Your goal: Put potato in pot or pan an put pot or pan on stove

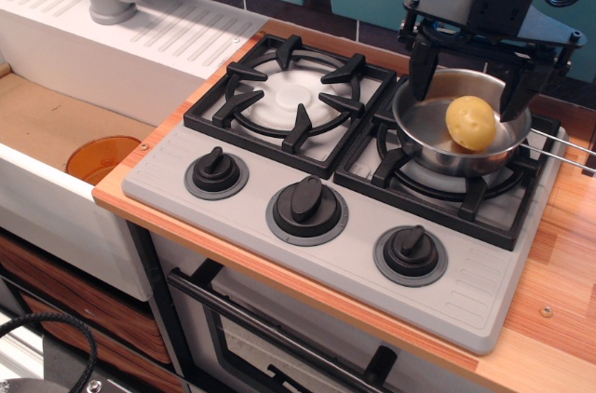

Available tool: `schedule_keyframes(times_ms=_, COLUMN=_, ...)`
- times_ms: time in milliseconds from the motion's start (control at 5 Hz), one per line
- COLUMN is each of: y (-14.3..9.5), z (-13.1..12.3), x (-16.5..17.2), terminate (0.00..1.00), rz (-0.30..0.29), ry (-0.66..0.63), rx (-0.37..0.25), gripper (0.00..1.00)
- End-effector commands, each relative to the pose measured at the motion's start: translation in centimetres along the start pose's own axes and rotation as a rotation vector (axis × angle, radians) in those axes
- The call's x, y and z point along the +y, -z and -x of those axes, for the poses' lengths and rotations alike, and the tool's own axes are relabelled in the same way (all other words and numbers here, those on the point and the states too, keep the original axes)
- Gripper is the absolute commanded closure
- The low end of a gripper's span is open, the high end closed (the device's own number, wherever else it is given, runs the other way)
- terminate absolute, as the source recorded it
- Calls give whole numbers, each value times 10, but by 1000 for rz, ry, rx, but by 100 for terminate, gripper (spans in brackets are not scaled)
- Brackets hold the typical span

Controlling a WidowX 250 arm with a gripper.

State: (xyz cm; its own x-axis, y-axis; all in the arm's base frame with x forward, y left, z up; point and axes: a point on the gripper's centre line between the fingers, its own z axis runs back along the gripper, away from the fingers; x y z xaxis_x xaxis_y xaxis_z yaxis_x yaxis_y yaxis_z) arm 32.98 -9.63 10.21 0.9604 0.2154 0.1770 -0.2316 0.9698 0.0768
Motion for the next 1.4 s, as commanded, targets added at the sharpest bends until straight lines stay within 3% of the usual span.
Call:
schedule_keyframes(times_ms=0, y=-24, z=-34, x=9, terminate=0, rz=7, ry=-12, rx=-58, gripper=0)
schedule_keyframes(times_ms=600, y=-10, z=-76, x=32, terminate=0, rz=5, ry=44, rx=-95, gripper=0)
schedule_keyframes(times_ms=1200, y=0, z=-59, x=40, terminate=0, rz=5, ry=24, rx=-112, gripper=0)
